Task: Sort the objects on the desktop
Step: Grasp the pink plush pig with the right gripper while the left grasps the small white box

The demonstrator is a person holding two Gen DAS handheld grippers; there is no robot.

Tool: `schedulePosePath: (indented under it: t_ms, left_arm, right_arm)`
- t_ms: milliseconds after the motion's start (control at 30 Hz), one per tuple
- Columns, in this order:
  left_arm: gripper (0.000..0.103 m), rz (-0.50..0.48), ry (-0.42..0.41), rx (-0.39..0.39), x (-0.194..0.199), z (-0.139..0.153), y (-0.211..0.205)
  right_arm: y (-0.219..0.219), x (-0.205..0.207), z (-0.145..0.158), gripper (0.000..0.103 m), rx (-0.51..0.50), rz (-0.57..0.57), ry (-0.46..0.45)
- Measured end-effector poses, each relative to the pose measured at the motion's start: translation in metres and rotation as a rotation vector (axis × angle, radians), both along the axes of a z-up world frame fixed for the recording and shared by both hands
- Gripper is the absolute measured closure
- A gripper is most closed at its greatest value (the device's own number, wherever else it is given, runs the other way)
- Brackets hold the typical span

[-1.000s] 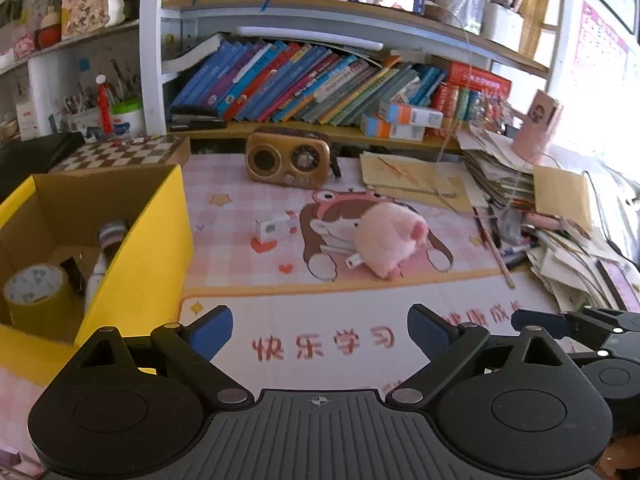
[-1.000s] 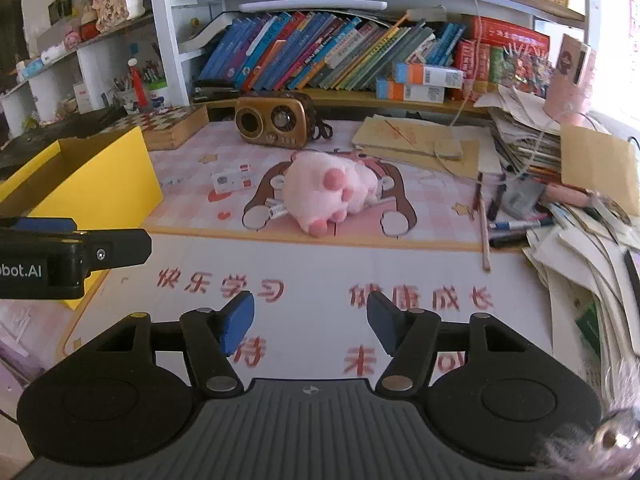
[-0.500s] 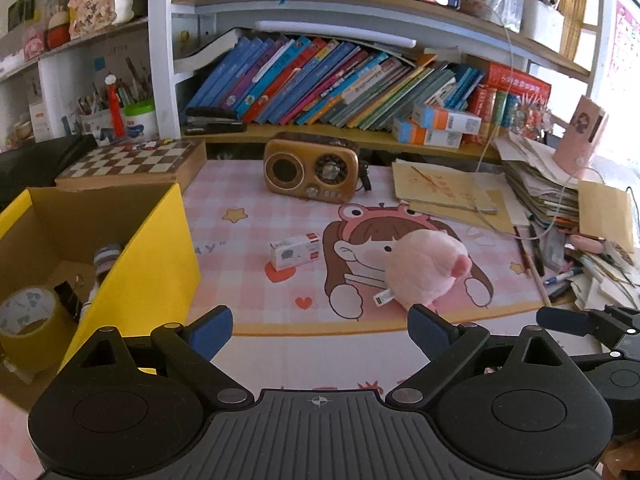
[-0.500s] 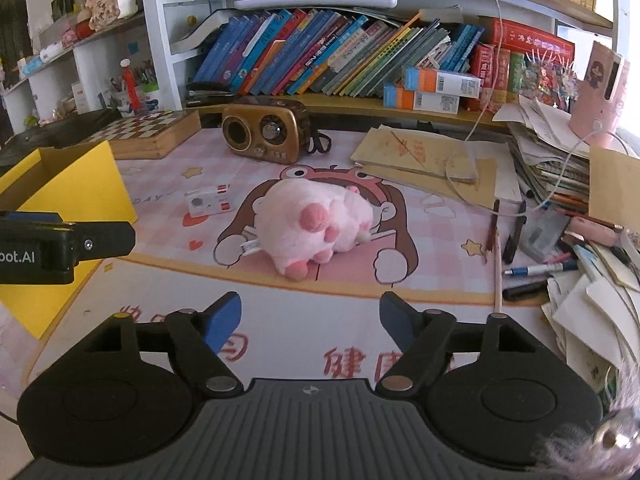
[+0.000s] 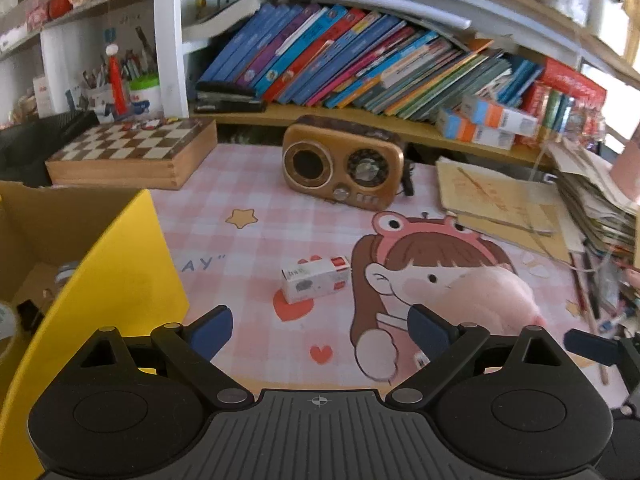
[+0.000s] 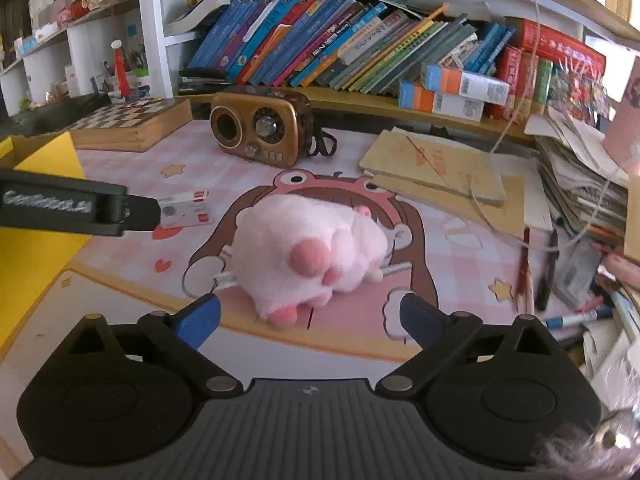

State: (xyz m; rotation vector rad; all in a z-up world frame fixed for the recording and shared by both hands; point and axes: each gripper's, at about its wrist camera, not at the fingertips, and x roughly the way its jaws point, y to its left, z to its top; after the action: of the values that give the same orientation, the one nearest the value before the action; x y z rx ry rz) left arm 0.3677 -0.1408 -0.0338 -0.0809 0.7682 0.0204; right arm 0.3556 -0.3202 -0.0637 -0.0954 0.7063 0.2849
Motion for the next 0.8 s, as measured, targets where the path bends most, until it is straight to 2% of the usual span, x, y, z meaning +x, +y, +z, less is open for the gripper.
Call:
schedulePosePath:
  t_ms: [367, 567, 767, 800]
  left_arm:
    - [0.007, 0.058, 0.042, -0.016, 0.053, -0.031, 0.001]
    - [0.009, 0.124, 0.031, -0.045, 0.062, -0.039, -0.003]
    - [0.023, 0.146, 0.026, -0.022, 0.068, -0.047, -0.011]
    - [0.031, 0.151, 0.027, -0.022, 0.069, -0.049, -0.011]
  right_arm:
    - [0.013, 0.033, -0.012, 0.002, -0.061, 0.068, -0.052]
    - [0.017, 0.041, -0.014, 0.002, -0.072, 0.085, -0.061]
    - [0.021, 0.044, -0.016, 0.001, -0.085, 0.102, -0.070]
    - [0.022, 0.045, -0.017, 0.001, -0.088, 0.103, -0.072]
